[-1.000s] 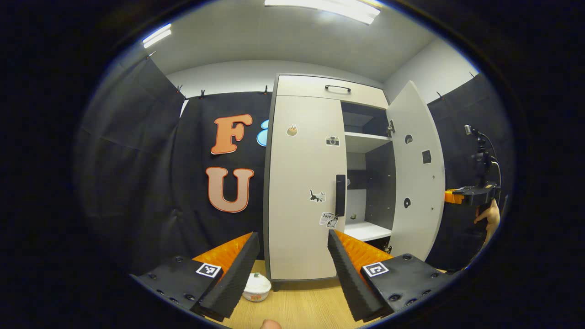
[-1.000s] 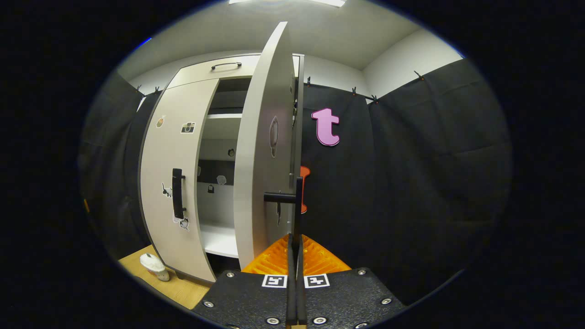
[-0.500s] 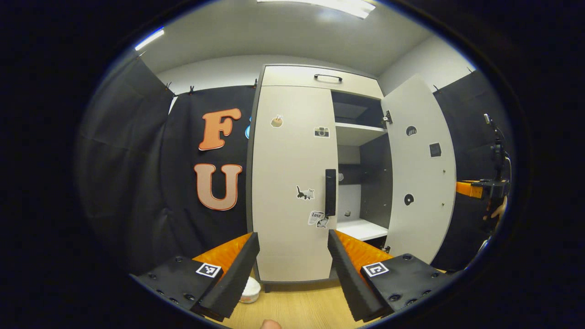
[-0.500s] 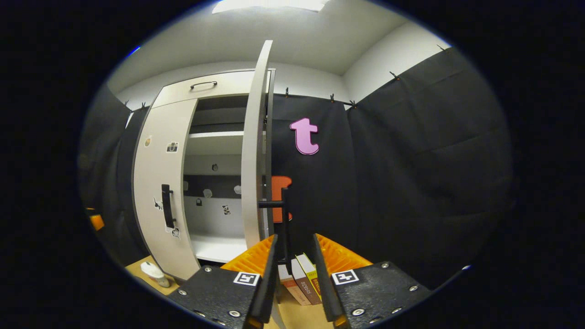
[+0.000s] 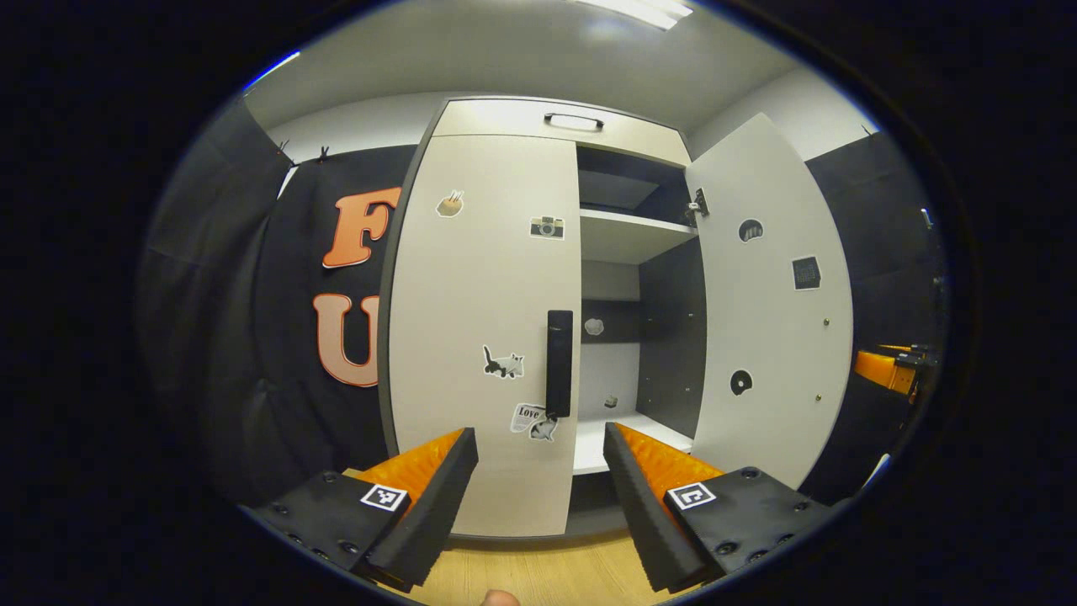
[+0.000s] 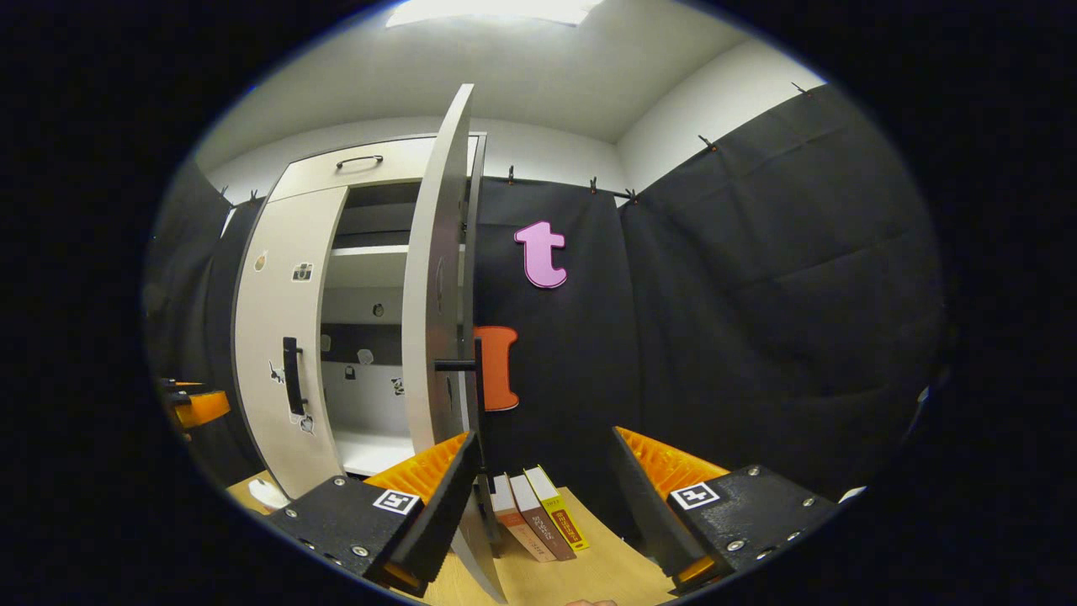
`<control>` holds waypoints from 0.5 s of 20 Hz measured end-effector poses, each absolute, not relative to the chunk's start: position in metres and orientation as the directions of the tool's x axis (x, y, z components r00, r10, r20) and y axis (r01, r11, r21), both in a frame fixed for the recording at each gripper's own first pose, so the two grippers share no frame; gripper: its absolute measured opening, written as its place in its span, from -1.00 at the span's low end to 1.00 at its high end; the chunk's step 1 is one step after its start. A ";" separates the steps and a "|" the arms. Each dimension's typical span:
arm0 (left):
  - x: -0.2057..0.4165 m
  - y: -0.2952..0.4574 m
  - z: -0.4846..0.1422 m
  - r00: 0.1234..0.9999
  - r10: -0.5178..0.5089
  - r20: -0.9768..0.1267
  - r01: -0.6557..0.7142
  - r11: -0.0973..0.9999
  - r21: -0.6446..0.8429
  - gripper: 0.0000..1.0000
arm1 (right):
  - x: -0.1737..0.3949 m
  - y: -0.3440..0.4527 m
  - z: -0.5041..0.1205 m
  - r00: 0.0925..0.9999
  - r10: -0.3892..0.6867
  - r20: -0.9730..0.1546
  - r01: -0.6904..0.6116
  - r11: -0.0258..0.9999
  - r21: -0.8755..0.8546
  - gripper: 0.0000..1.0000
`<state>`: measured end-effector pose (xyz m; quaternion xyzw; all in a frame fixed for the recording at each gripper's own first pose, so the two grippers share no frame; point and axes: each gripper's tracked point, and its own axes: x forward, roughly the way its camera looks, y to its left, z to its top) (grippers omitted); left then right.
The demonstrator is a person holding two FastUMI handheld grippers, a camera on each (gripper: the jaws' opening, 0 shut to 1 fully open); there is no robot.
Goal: Open the right door of the double-door shoe cabinet with the right hand, and open the left door with the left hand.
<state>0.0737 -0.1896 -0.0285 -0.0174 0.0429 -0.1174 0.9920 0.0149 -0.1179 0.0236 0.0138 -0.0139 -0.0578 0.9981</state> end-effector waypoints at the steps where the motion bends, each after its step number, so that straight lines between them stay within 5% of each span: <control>1: 0.085 -0.194 -0.028 0.970 -0.231 -0.075 0.229 0.972 -0.045 0.92 | 0.016 -0.119 0.022 0.992 -0.120 0.027 0.119 0.992 0.027 0.86; 10: 0.183 -0.220 -0.030 0.983 -0.181 -0.001 0.181 0.982 0.048 0.90 | 0.020 -0.135 0.008 0.985 -0.169 0.033 0.169 0.985 0.016 0.86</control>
